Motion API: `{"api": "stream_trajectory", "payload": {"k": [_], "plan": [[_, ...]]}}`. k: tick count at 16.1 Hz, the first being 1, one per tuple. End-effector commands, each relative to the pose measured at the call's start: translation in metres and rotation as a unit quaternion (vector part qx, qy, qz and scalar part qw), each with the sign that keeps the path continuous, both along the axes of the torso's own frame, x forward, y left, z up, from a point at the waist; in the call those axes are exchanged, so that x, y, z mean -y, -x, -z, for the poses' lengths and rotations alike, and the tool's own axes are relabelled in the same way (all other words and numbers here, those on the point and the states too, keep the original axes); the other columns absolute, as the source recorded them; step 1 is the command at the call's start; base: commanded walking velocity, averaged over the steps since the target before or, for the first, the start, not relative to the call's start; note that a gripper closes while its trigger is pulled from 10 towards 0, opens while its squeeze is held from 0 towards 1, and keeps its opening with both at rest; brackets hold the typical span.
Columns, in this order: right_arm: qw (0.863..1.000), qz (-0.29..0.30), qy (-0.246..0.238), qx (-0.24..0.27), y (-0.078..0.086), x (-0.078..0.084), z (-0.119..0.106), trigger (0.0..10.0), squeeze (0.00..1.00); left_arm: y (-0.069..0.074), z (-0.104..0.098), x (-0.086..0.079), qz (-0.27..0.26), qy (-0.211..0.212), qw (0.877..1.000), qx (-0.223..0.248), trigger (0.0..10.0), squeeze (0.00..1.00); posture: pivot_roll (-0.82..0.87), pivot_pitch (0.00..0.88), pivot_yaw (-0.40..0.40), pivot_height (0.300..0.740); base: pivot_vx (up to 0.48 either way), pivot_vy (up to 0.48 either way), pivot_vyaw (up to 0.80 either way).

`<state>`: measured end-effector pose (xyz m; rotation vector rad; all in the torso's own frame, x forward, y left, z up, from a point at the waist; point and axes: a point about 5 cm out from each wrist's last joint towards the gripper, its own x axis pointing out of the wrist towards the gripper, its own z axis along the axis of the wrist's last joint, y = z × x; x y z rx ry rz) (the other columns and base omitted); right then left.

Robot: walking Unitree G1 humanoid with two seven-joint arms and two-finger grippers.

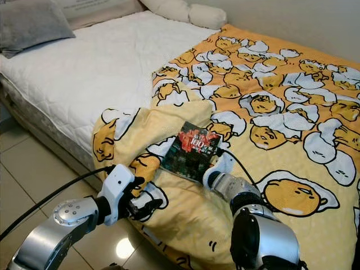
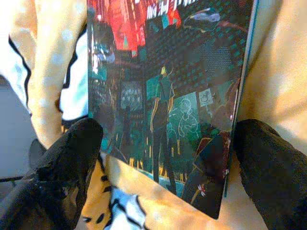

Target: Clean up the room

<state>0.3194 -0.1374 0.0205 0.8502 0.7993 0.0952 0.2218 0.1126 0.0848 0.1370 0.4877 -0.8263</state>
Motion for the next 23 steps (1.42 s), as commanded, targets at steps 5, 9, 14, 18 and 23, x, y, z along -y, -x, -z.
{"api": "stream_trajectory", "payload": {"k": [5,9,14,18,23], "plan": [[1.000,0.010,0.012,-0.005,-0.002,-0.003,0.000,10.0,0.00,0.004,-0.004,-0.005,-0.010,-0.007,1.000,0.007,10.0,0.00,0.02,0.034,-0.063,0.740,0.000,0.000,0.00],[0.999,0.029,0.027,-0.025,0.005,-0.001,0.009,10.0,0.00,0.005,-0.009,-0.007,-0.005,-0.010,1.000,0.010,10.0,0.00,0.06,0.090,-0.029,0.740,0.000,0.000,0.00],[0.998,0.030,0.025,-0.043,0.017,-0.004,0.022,10.0,0.00,0.004,-0.024,-0.012,0.021,-0.011,0.999,0.023,10.0,0.00,0.12,0.202,0.023,0.740,0.000,0.000,0.00],[0.997,0.061,-0.048,-0.018,0.009,-0.017,0.013,10.0,0.00,0.003,-0.023,-0.014,0.037,-0.029,0.999,0.025,10.0,0.00,0.11,0.205,0.035,0.740,0.000,0.000,0.00],[0.975,0.072,-0.199,0.073,-0.016,-0.037,-0.025,8.8,0.00,-0.003,-0.028,-0.010,0.024,-0.011,0.999,0.038,10.0,0.00,0.12,0.109,0.025,0.740,0.000,0.000,0.00]]}}
